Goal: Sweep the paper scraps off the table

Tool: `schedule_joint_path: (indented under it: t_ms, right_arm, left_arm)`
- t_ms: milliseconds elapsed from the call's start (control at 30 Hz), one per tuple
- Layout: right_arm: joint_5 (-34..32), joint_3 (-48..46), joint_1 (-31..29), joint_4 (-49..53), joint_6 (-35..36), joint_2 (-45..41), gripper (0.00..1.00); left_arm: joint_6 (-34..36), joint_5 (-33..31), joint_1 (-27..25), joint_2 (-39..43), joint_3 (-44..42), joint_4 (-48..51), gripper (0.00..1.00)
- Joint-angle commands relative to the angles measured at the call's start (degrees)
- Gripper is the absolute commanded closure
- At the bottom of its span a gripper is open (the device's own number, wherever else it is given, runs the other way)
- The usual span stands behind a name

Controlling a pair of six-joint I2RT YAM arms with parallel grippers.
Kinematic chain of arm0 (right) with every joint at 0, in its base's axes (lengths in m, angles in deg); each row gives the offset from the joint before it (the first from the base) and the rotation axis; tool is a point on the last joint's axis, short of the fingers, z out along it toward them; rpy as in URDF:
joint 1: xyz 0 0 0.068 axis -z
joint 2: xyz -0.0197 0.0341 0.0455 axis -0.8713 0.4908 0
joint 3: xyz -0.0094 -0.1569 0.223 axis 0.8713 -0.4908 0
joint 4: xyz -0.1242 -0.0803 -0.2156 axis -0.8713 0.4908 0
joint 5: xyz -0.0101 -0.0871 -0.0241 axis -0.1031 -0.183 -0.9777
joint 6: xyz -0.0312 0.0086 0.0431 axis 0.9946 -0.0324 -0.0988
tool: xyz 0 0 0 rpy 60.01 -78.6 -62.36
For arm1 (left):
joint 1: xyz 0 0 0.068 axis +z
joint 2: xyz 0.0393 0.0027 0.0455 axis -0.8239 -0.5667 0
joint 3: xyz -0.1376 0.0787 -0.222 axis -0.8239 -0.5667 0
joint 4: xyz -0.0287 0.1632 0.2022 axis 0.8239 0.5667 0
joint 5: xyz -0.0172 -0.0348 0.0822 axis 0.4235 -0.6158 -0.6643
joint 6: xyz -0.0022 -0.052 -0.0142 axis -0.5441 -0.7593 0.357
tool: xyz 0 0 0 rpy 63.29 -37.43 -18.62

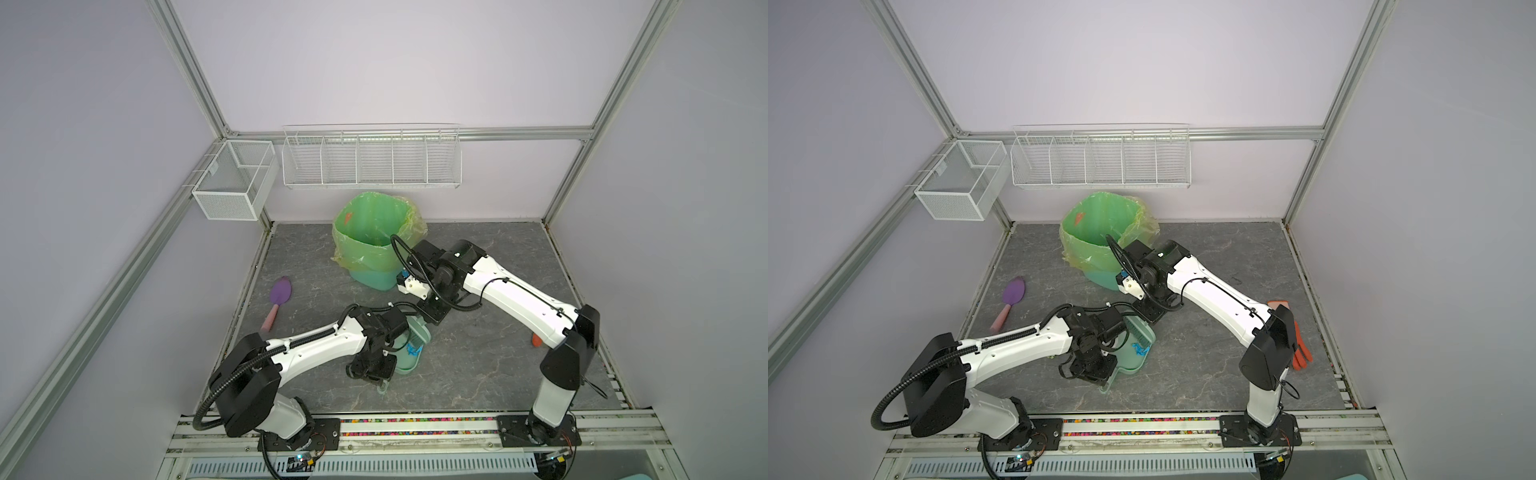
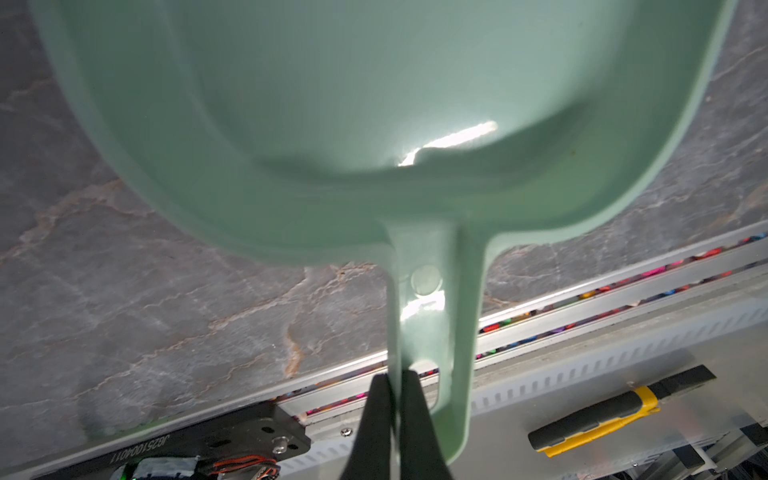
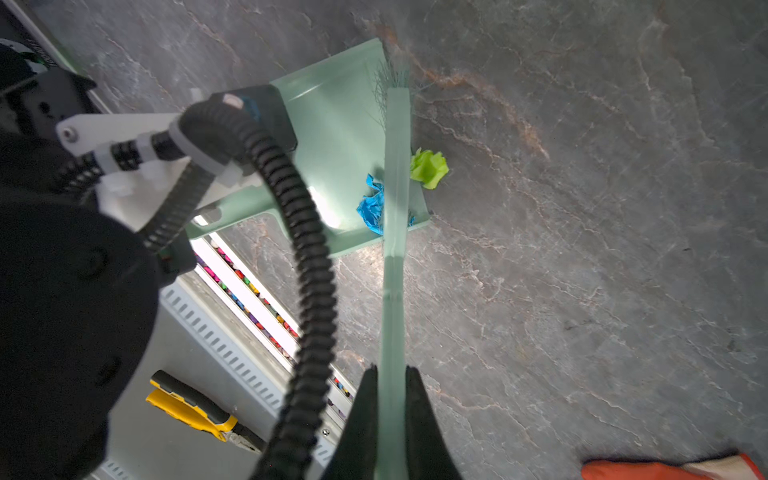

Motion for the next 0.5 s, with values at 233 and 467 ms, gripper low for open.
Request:
schedule_joint_path:
  t_ms: [233,467]
  right_arm:
    - [4.69,-6.50,9.28,-10.21,-10.14,-10.37,0.93]
    - [-2.22,-6.85,10.79,-13.64,-11.21,-8.11,0.93]
  left_arm:
    - [0.63,-0.83,0.47,0.68,1.18,0.02,1.00]
    - [0.91,-0.60,0.67,0.51,0.96,-0.24,1.00]
